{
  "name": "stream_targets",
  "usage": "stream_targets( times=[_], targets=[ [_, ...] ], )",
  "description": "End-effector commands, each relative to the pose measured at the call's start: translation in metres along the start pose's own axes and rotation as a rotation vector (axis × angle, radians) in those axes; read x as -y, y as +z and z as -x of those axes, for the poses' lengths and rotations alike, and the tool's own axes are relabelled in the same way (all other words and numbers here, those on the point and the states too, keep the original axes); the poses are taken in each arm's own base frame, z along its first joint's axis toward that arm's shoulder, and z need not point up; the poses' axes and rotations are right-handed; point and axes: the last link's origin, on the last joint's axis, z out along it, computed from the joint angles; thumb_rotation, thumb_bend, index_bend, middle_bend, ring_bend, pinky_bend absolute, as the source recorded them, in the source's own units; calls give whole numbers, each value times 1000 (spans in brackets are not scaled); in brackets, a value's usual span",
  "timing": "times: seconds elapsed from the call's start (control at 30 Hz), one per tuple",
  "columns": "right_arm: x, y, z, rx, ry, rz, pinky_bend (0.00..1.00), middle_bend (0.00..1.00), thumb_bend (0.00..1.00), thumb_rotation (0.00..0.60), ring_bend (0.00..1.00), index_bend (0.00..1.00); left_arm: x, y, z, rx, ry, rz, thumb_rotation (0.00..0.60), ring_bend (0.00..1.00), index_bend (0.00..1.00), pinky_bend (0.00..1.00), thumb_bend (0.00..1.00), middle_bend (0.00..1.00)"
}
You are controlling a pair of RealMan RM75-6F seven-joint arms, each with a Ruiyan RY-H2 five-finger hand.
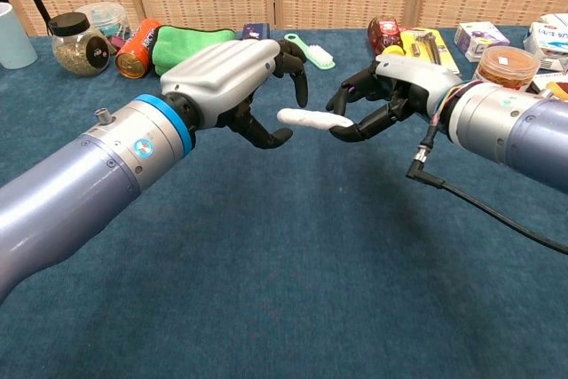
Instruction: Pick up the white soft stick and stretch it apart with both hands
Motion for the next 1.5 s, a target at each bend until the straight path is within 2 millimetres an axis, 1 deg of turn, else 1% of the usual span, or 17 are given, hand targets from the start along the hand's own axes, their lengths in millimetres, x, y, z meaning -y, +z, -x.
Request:
stream_targets(
  times=[0.03,0.47,0.63,1.0,1.23,1.5],
  targets=[
    [0,0,0,5,-3,-1,0,273,359,600,145,600,-1,1,0,0,-4,-1,600,218,437,49,307,161],
    [0,-1,1,11,5,-7,0,273,359,600,146,608,-3,3,3,-2,-17,-13,600,233,469,53,307,184],
    [0,-2,1,10,6,-7,0,273,360,600,146,610,-5,4,4,-3,-20,-16,600,241,497,78,307,191],
    [0,-2,2,18,4,-7,0,275,359,600,150,613,-8,6,4,-13,-30,-20,600,253,497,81,307,196],
    [-1,-2,2,19,6,-6,0,275,360,600,151,617,-9,7,5,-13,-30,-25,600,266,532,82,338,216],
    [-4,-3,1,19,10,1,0,280,359,600,161,620,-8,8,6,-15,-30,-34,600,275,545,83,349,231]
  ],
)
